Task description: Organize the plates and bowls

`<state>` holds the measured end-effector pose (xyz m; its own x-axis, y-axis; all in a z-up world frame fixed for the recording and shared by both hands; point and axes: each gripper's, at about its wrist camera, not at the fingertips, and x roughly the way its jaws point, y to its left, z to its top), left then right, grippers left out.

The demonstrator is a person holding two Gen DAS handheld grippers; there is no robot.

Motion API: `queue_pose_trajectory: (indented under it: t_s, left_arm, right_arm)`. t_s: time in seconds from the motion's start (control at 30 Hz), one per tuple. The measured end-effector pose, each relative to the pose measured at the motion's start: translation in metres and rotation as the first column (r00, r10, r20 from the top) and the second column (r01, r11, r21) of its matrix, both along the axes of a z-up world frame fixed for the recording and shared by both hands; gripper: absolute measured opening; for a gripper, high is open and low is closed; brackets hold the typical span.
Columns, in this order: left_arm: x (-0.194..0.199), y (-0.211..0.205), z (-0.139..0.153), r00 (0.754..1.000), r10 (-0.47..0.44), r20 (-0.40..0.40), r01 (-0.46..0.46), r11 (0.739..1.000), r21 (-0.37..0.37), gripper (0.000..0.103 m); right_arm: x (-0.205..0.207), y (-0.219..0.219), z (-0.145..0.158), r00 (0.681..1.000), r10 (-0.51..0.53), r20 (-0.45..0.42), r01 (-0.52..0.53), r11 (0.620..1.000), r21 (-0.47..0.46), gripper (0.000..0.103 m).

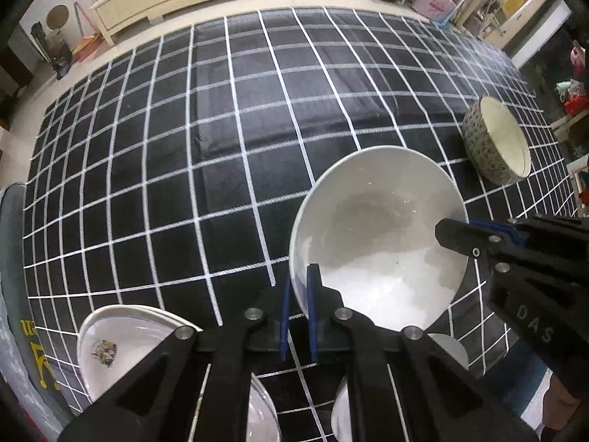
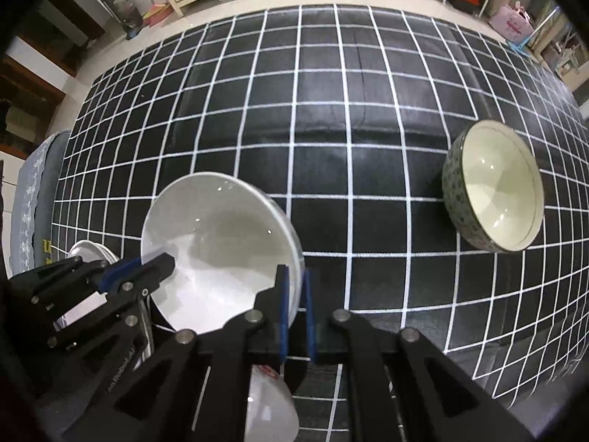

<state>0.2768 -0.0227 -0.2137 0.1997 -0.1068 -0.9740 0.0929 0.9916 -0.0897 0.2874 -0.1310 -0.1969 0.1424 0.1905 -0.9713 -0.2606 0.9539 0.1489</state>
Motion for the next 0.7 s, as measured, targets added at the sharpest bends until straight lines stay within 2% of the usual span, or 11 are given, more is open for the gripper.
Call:
queue_pose_trajectory:
  t_s: [0.33,0.7]
  left_arm:
    - [-0.02,0.006,0.052,0.996,0.001,0.09,0.0,1.0,-0.011,0.007]
    - [-0.06,-0.003,0.069,0.994,0.004,0.108,-0.001,1.0,-0.024,0.007]
  right_arm:
    - [-0.012,-0.005,0.04,0.999,0.001,0.046,-0.002,1.0,0.006,0.011]
    - [-0.039,-0.021,0.057,0.996,0.019,0.085,-0.018,1.0,-0.005,0.011]
